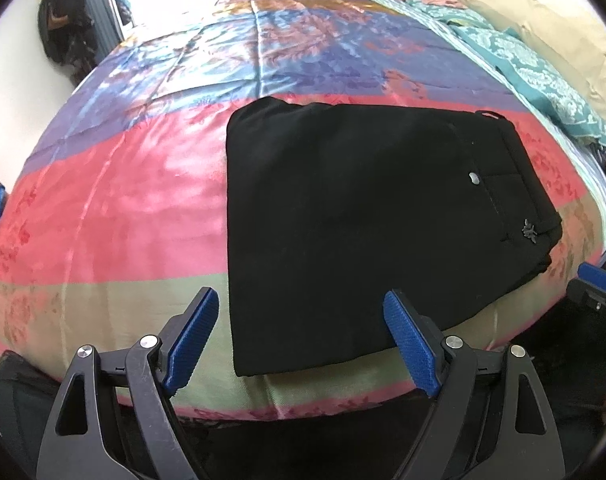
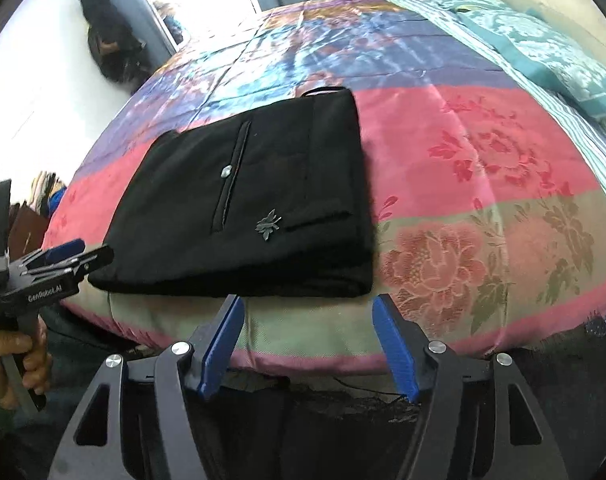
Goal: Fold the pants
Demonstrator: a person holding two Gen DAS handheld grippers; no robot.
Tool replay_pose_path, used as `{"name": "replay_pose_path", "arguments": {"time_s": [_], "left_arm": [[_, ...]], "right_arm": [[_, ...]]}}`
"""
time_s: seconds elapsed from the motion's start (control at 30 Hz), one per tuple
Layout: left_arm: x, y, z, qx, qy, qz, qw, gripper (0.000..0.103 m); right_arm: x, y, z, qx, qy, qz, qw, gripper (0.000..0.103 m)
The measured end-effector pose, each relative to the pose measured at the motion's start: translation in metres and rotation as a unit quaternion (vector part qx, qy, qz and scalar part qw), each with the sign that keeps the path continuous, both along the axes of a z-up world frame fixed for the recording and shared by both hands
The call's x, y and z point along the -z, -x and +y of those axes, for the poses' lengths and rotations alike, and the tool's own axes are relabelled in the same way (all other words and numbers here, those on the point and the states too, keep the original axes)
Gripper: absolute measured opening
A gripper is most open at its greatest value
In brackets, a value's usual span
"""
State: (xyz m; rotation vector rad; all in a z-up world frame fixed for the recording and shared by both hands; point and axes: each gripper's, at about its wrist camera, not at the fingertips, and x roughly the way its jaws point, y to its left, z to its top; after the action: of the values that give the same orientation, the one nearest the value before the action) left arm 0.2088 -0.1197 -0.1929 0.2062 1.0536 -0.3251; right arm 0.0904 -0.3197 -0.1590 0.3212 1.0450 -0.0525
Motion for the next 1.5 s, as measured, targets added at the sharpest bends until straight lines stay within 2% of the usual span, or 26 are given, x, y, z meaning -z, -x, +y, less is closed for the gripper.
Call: {"name": "replay_pose_path", "arguments": {"time_s": [0.23, 0.37, 0.5, 0.53, 0.6, 0.7, 0.77, 0.83, 0.93, 0.97, 1.0, 1.03, 1.07, 1.1, 1.13, 1.23, 1.33, 1.4, 1.5], "left_arm": [[0.001, 0.001, 0.005, -0.003, 0.000, 0.000, 1.0000, 0.088], [0.002, 0.001, 0.016, -0.009, 0.012, 0.012, 0.9998, 0.089], [-0.001, -0.017, 0.042, -0.019, 0.045, 0.016, 0.9987, 0.092], [-0.001, -0.029, 0.053, -0.027, 0.076, 0.030, 0.9963, 0.093], [0.008, -0.051, 0.068, -0.034, 0.136, 0.067, 0.9878, 0.093], [0.031, -0.082, 0.074, -0.033, 0.183, 0.133, 0.9735, 0.093], [0.043, -0.093, 0.069, -0.020, 0.196, 0.155, 0.9680, 0.092], [0.053, -0.099, 0.061, -0.009, 0.193, 0.168, 0.9668, 0.092], [0.059, -0.099, 0.045, 0.025, 0.205, 0.180, 0.9616, 0.092], [0.060, -0.099, 0.042, 0.033, 0.211, 0.185, 0.9591, 0.089], [0.062, -0.098, 0.036, 0.038, 0.213, 0.189, 0.9579, 0.075], [0.062, -0.098, 0.032, 0.035, 0.198, 0.183, 0.9623, 0.058], [0.061, -0.098, 0.028, 0.033, 0.188, 0.180, 0.9650, 0.049], [0.060, -0.100, 0.029, 0.027, 0.192, 0.180, 0.9642, 0.033], [0.057, -0.100, 0.030, 0.022, 0.199, 0.180, 0.9630, 0.025], [0.034, -0.095, 0.028, 0.031, 0.209, 0.153, 0.9654, 0.019], [0.000, -0.095, 0.028, 0.047, 0.254, 0.124, 0.9581, 0.019], [-0.027, -0.107, 0.030, 0.057, 0.254, 0.092, 0.9610, 0.019], [-0.058, -0.143, 0.041, 0.050, 0.269, 0.053, 0.9604, 0.019]], "right_arm": [[0.002, 0.000, -0.004, 0.009, -0.012, -0.003, 1.000, 0.067], [-0.001, 0.003, -0.006, 0.017, -0.019, -0.017, 1.000, 0.067], [-0.004, -0.003, -0.027, 0.021, -0.078, -0.046, 0.996, 0.071], [-0.004, -0.010, -0.039, 0.025, -0.095, -0.054, 0.994, 0.076], [0.001, -0.029, -0.064, 0.025, -0.122, -0.064, 0.990, 0.079], [0.022, -0.070, -0.093, 0.005, -0.182, -0.035, 0.983, 0.079], [0.041, -0.093, -0.100, -0.009, -0.218, -0.007, 0.976, 0.079], [0.060, -0.110, -0.098, -0.028, -0.243, 0.024, 0.969, 0.079], [0.075, -0.124, -0.078, -0.076, -0.287, 0.041, 0.954, 0.081], [0.077, -0.126, -0.072, -0.084, -0.275, 0.044, 0.957, 0.081], [0.077, -0.130, -0.065, -0.096, -0.256, 0.051, 0.961, 0.080], [0.076, -0.132, -0.060, -0.101, -0.245, 0.052, 0.963, 0.072], [0.075, -0.133, -0.058, -0.104, -0.243, 0.054, 0.963, 0.063], [0.072, -0.134, -0.056, -0.107, -0.251, 0.053, 0.961, 0.051], [0.067, -0.134, -0.054, -0.110, -0.248, 0.049, 0.961, 0.044], [0.042, -0.133, -0.041, -0.129, -0.225, 0.030, 0.965, 0.037], [0.010, -0.137, -0.029, -0.142, -0.234, -0.005, 0.962, 0.035], [-0.011, -0.150, -0.021, -0.154, -0.234, -0.028, 0.960, 0.035], [-0.039, -0.186, -0.017, -0.157, -0.241, -0.067, 0.955, 0.035]]}}
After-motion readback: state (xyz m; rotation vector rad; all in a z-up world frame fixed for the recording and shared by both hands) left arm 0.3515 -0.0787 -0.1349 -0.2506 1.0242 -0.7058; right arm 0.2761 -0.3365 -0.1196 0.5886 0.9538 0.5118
